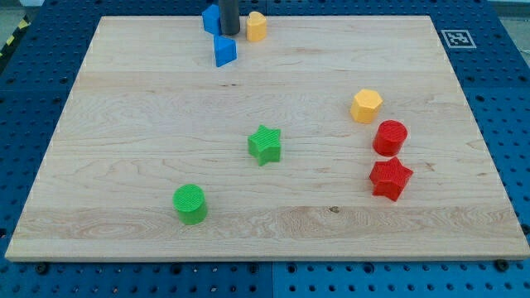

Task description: Slide the yellow heart to the top right of the yellow hexagon

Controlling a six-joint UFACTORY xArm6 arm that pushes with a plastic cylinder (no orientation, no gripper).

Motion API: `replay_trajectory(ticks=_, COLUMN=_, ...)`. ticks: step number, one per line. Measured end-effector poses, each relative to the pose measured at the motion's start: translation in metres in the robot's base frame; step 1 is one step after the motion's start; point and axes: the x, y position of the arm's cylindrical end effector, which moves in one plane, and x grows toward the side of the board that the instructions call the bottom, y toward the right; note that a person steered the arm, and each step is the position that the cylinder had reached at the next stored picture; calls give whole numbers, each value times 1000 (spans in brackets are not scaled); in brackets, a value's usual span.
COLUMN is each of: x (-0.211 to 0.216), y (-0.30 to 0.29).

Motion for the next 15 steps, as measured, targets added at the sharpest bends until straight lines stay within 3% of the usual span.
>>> replay_trajectory(ticks=3, x=-4, y=42)
replay_trajectory(ticks=6, x=-31, y=137)
replay_trajectory(ticks=8, x=-23, y=156)
replay_trajectory(ticks=12, x=98, y=156)
replay_trajectory(ticks=15, x=132, y=113)
